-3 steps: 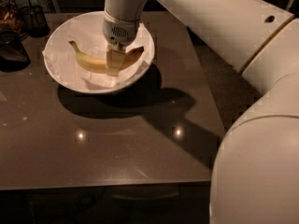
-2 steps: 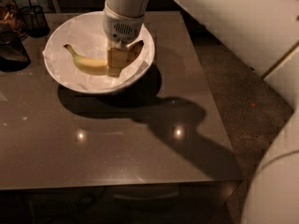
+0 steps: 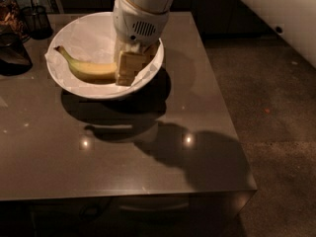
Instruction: Pick banana from white bowl
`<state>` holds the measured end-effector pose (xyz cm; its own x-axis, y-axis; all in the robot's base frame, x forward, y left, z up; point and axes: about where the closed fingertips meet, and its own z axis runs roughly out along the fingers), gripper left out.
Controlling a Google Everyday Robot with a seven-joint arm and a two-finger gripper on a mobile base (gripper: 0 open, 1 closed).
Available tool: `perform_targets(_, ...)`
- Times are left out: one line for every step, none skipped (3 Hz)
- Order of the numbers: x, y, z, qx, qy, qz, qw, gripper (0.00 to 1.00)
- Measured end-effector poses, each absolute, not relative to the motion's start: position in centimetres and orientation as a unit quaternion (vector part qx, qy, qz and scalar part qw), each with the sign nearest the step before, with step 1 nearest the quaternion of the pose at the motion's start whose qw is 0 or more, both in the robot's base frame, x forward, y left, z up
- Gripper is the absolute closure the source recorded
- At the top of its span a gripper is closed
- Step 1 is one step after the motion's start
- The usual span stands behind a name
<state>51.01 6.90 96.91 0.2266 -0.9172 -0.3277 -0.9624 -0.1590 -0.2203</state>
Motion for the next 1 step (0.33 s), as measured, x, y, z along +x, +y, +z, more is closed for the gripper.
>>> perform_targets(50.82,6.79,97.09,-0.76,0.618,0.058,0.195,1.0)
